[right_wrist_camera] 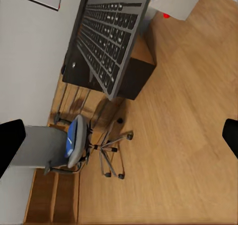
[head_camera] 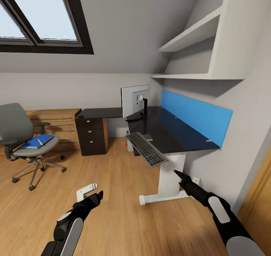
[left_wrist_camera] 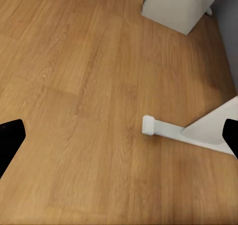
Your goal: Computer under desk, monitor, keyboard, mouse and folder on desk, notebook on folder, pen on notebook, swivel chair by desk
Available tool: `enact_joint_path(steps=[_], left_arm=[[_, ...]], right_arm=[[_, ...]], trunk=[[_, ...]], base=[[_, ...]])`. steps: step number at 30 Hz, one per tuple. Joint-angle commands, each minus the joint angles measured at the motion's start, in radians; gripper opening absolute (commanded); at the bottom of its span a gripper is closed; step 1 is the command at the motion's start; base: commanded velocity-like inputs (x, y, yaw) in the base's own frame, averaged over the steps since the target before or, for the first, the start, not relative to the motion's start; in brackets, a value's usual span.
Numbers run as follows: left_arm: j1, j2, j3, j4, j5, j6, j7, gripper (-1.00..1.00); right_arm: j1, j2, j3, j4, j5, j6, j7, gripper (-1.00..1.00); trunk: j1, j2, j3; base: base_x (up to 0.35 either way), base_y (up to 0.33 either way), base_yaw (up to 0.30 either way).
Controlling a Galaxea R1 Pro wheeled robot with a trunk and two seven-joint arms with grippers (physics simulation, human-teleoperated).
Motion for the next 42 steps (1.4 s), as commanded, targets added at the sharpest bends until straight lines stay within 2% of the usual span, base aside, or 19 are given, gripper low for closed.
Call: enact_joint_path(steps=[1, 9, 14, 42], left_arm=[[-0.001, 0.000, -0.003, -0.001, 0.010, 0.002, 0.009, 1.00], [-0.001, -0.001, -0.018, 0.001, 0.009, 0.001, 0.011, 1.00], [-0.001, -0.001, -0.026, 0.002, 0.010, 0.002, 0.011, 1.00], [-0.001, 0.000, -0.027, 0.002, 0.011, 0.002, 0.011, 1.00]], right_arm=[[-0.001, -0.001, -0.003, 0.012, -0.006, 0.007, 0.016, 1.00], [-0.001, -0.019, -0.006, 0.061, -0.008, 0.006, 0.213, 1.00], [-0.001, -0.024, -0.006, 0.076, -0.009, 0.005, 0.251, 1.00], [-0.001, -0.036, -0.006, 0.080, -0.013, 0.006, 0.264, 1.00]], trunk=[[0.004, -0.008, -0.004], [0.035, -0.064, -0.029], [0.054, -0.099, -0.045], [0.161, -0.295, -0.133]], base=[[0.000, 0.000, 0.000], [0.000, 0.000, 0.000], [0.000, 0.000, 0.000], [0.000, 0.000, 0.000]])
